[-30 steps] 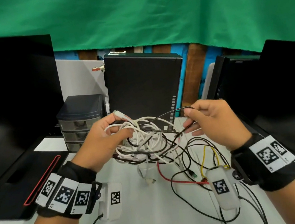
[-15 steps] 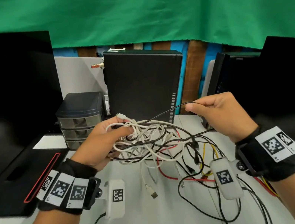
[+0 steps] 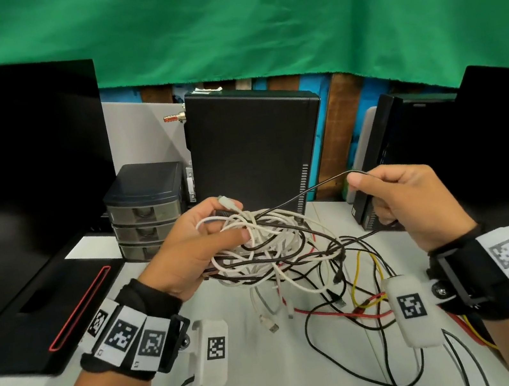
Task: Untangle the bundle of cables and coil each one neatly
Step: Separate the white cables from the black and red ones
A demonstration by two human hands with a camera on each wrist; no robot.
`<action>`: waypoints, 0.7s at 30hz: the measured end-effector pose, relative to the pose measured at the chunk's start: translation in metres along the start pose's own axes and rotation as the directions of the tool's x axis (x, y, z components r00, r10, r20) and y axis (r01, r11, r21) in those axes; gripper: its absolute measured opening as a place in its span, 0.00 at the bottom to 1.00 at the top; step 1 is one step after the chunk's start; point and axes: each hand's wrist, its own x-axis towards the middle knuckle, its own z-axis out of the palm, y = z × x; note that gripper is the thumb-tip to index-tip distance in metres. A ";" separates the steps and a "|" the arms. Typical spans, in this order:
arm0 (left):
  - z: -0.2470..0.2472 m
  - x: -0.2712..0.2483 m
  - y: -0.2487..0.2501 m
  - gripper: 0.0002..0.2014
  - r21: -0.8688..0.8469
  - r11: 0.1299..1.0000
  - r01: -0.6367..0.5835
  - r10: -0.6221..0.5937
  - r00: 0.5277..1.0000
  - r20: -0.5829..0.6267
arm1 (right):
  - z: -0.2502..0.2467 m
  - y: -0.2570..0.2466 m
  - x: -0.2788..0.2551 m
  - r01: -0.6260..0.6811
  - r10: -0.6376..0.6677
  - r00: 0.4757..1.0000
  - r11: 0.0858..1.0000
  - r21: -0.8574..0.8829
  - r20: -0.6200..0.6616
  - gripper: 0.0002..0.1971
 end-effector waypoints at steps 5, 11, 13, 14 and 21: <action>0.003 0.000 0.002 0.16 0.025 0.999 -0.039 0.040 0.999 -0.019 | -0.005 -0.001 -0.001 -0.116 0.121 0.992 0.982 0.148 -0.022 0.10; 0.011 0.000 -0.003 0.15 0.106 0.993 -0.046 0.049 0.998 -0.027 | -0.005 -0.002 0.002 -0.175 0.175 0.985 0.976 0.129 0.011 0.15; 0.011 0.001 -0.004 0.15 0.108 0.993 -0.038 0.043 0.998 -0.041 | -0.007 -0.004 0.003 -0.171 0.171 0.985 0.984 0.046 0.007 0.15; 0.011 0.000 -0.003 0.15 0.114 0.993 -0.032 0.038 0.998 -0.048 | -0.009 -0.004 0.003 -0.156 0.156 0.988 0.988 -0.021 -0.007 0.15; 0.007 0.001 -0.002 0.14 0.105 0.994 -0.023 0.030 0.997 -0.065 | -0.014 -0.009 0.002 -0.028 0.018 0.999 0.978 -0.208 -0.049 0.14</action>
